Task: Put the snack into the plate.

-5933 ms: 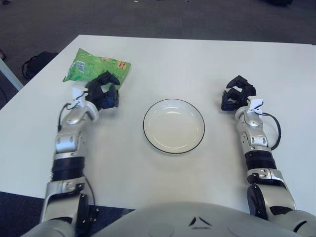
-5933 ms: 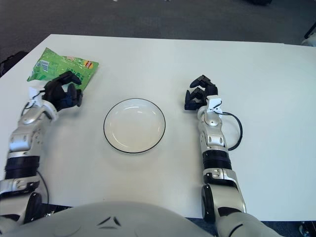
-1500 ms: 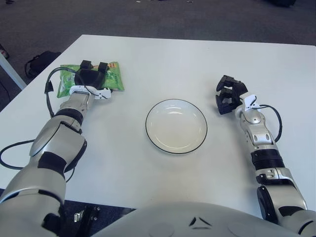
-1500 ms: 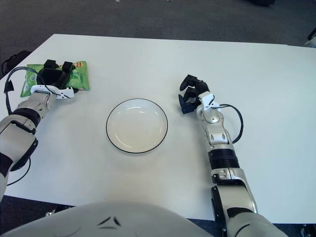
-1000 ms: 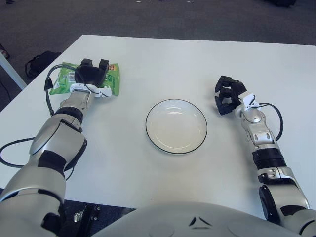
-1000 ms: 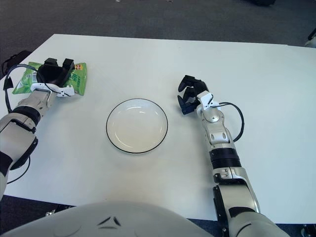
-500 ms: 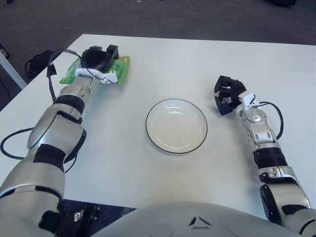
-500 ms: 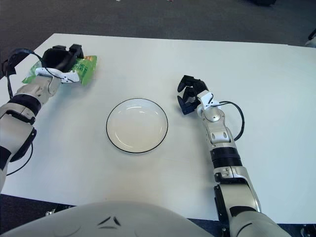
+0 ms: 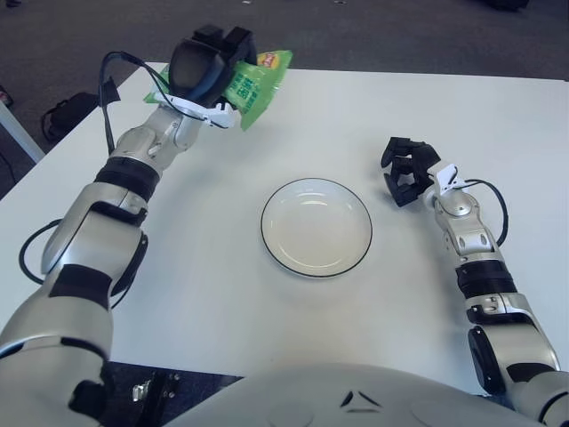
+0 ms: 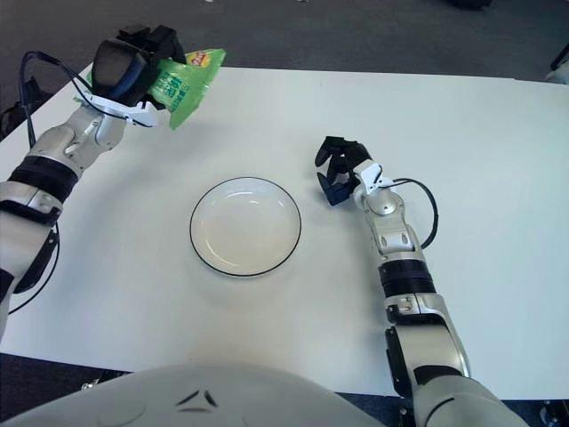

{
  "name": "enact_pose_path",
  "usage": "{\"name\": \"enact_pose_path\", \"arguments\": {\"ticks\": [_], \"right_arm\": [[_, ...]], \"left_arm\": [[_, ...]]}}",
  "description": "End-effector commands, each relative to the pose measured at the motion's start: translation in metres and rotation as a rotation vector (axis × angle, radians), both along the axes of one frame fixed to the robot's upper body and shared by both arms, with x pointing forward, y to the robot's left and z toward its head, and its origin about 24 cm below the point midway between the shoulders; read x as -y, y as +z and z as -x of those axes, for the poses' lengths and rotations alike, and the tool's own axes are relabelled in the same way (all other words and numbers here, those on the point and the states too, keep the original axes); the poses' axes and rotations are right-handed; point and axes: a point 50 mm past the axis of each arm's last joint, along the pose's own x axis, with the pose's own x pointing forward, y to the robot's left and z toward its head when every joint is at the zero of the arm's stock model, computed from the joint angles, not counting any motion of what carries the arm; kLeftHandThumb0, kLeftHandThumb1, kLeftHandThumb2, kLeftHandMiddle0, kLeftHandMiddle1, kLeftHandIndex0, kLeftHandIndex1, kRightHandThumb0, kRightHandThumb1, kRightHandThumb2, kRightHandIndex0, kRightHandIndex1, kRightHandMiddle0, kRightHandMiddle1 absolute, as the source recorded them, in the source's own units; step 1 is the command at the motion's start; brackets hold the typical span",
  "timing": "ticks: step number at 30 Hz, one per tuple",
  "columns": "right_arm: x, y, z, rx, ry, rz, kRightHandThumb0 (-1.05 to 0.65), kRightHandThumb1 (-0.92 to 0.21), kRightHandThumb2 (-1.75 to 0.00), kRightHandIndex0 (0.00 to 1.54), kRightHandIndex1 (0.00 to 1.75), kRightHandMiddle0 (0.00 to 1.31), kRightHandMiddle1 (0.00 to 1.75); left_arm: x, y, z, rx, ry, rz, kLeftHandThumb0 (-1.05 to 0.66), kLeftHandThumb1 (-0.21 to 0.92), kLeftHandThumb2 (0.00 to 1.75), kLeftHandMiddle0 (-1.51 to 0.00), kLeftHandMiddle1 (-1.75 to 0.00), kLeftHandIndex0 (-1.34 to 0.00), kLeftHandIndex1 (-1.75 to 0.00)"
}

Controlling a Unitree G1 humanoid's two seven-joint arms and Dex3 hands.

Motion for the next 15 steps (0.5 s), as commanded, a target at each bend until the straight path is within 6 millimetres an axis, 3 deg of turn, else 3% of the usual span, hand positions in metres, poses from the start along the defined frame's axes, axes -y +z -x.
{"name": "enact_pose_path", "arguments": {"ticks": [1, 9, 15], "right_arm": [[0.003, -0.052, 0.021, -0.236, -0.004, 0.023, -0.02, 0.09, -1.67, 0.91, 1.75, 0.85, 1.43], [0.002, -0.051, 0.020, -0.234, 0.009, 0.055, -0.02, 0.10, -1.70, 0.93, 1.75, 0.83, 1.47], [0.002, -0.051, 0.017, -0.243, 0.014, 0.071, -0.02, 0.10, -1.69, 0.92, 1.75, 0.83, 1.46]], "left_arm": [[-0.007, 0.002, 0.008, 0.024, -0.019, -0.008, 0.00, -0.07, 1.74, -0.91, -1.69, -0.68, -1.75], [-0.004, -0.001, 0.020, 0.101, -0.142, -0.075, 0.00, -0.06, 1.73, -0.91, -1.70, -0.67, -1.75], [0.018, -0.009, 0.045, 0.136, -0.361, -0.084, 0.00, -0.03, 1.69, -0.89, -1.68, -0.64, -1.75]]}}
